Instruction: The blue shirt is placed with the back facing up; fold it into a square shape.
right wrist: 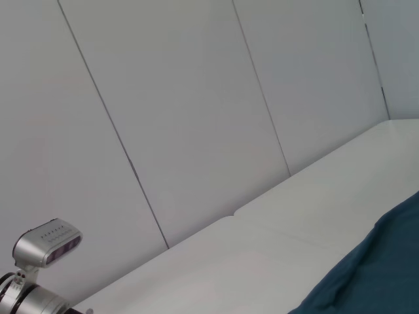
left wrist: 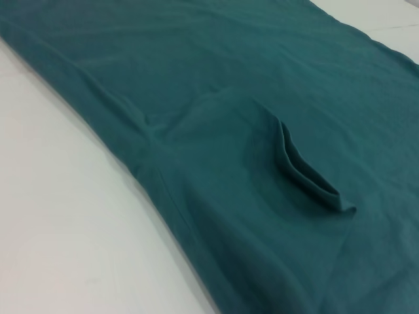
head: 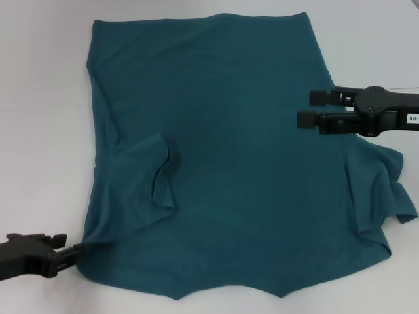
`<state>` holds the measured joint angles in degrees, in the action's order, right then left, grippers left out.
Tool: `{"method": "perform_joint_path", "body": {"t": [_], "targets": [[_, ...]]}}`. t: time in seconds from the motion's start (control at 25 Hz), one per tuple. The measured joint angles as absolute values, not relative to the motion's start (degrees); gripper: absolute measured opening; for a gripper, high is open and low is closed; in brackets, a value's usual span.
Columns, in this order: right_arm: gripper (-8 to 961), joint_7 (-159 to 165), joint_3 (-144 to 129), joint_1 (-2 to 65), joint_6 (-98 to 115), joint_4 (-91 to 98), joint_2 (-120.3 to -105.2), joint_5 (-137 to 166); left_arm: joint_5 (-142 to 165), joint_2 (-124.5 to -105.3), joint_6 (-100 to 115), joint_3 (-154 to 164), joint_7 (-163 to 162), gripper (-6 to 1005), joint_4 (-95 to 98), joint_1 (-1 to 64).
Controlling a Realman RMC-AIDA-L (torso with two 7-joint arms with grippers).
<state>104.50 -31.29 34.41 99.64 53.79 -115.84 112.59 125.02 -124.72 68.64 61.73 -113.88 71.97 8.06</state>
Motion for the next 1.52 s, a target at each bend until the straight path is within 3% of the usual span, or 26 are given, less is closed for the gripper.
{"method": "perform_joint_path", "body": {"t": [0.12,0.44,0.72,1.0,1.16,1.52], "targets": [[942,104.5,-31.3,34.4,99.6,53.8,-115.84,112.6,125.4,-124.72,70.1,61.6,-113.7,394,72.1,8.1],[941,105.1,-31.2,33.9,99.7,54.1,-115.82,112.6,124.3,-124.66,73.2,57.8,-112.3,605,72.5,8.2],[942,114.0,-31.4,33.2,100.1,56.3,-113.79,117.3,119.7,-124.13,80.8,50.4,-107.2,837,69.9,11.3],[932,123.0,-31.5,32.4,103.9,67.3,-112.83,131.1,119.4,-123.8,84.5,48.9,-104.5,832,66.8,14.8],[849,124.7,-31.7,34.3,107.2,71.8,-112.71,141.2,119.5,-123.48,84.6,48.4,-104.7,833,66.1,16.3],[850,128.0,-36.9,38.9,106.7,73.9,-114.3,164.3,119.6,-122.98,84.8,48.3,-104.6,833,63.6,19.7]]}}
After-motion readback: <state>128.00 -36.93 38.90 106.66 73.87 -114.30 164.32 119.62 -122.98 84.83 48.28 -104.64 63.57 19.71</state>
